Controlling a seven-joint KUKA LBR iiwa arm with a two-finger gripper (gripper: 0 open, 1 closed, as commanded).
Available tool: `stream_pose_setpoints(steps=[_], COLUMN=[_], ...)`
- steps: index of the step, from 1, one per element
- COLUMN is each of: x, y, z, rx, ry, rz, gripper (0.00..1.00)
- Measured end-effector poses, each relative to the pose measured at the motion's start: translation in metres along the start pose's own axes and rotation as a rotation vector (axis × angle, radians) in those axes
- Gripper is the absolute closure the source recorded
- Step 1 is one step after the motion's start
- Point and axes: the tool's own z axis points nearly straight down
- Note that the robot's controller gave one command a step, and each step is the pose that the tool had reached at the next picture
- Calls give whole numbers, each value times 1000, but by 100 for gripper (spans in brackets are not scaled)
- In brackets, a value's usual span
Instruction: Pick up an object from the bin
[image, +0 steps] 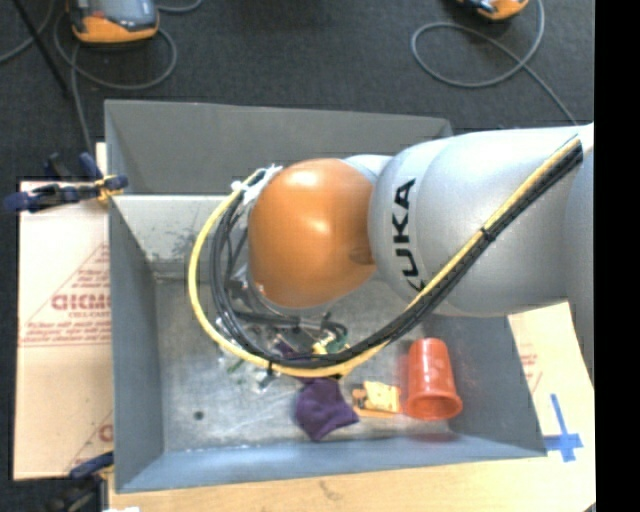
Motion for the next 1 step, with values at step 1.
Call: stream_pose_setpoints(steps=[1], x=[4], y=[-6], z=[-48], rx=[-2], ry=[5], rz=[-19], gripper=[100])
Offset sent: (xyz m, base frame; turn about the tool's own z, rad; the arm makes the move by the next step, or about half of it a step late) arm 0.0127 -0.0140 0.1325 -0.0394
